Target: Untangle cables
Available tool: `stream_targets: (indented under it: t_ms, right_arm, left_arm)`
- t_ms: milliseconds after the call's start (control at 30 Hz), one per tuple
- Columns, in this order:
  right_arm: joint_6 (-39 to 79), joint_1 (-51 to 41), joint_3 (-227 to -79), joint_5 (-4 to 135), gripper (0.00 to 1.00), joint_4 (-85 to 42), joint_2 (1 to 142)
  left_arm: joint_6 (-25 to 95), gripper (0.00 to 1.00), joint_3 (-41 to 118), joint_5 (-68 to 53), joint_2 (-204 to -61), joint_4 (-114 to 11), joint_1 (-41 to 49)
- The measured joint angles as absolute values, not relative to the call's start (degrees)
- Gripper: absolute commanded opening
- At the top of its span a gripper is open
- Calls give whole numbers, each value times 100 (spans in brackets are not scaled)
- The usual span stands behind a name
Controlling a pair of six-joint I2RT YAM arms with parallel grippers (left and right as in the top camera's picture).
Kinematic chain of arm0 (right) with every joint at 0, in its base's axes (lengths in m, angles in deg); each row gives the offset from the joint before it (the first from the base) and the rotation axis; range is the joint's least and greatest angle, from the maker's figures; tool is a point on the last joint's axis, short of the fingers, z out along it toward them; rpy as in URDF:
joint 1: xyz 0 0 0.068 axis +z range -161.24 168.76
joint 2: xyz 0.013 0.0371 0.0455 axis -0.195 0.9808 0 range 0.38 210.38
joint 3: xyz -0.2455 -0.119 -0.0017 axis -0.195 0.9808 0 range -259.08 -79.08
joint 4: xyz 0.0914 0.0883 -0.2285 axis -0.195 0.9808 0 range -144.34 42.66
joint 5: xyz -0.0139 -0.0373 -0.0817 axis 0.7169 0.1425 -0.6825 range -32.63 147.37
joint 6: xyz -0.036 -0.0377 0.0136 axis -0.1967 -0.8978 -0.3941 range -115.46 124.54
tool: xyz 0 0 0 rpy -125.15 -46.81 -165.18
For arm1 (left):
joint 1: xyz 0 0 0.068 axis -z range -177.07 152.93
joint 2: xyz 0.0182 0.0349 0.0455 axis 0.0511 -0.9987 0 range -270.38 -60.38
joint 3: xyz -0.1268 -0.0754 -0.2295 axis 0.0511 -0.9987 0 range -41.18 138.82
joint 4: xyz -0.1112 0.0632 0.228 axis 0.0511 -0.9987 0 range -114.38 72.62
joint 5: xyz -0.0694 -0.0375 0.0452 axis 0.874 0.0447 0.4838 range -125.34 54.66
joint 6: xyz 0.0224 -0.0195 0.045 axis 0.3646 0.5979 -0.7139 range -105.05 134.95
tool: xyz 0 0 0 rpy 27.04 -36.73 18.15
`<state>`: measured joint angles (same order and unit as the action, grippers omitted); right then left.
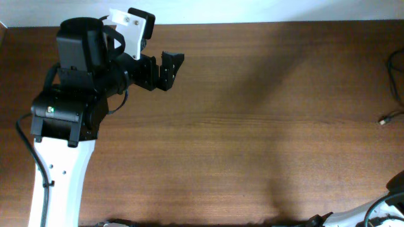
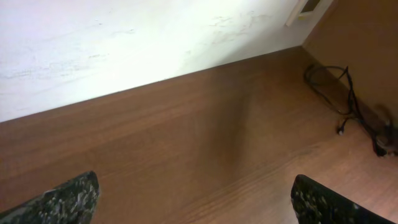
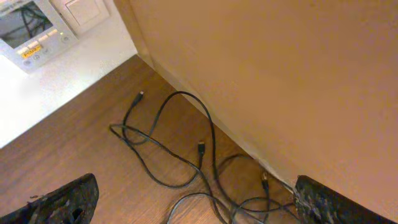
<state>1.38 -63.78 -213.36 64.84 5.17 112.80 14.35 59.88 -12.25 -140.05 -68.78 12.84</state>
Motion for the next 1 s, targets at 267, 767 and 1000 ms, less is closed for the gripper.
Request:
stream_targets:
  t_ms: [267,767,1000]
  right_arm:
    - [173,-5388,-21329,8020,99,272,11276]
    - [-470,138,-21310,6895,99,1328,11249]
    - [-485,1587,-21305,6390,99,2014,10550]
  left_arm:
    - [1448,99,5988,-1557,-14005,-6880,1284]
    - [1432,88,5988,-1656,-14003,-7333,987]
    - [1430,77,5988,-1656,-13844,-7409,987]
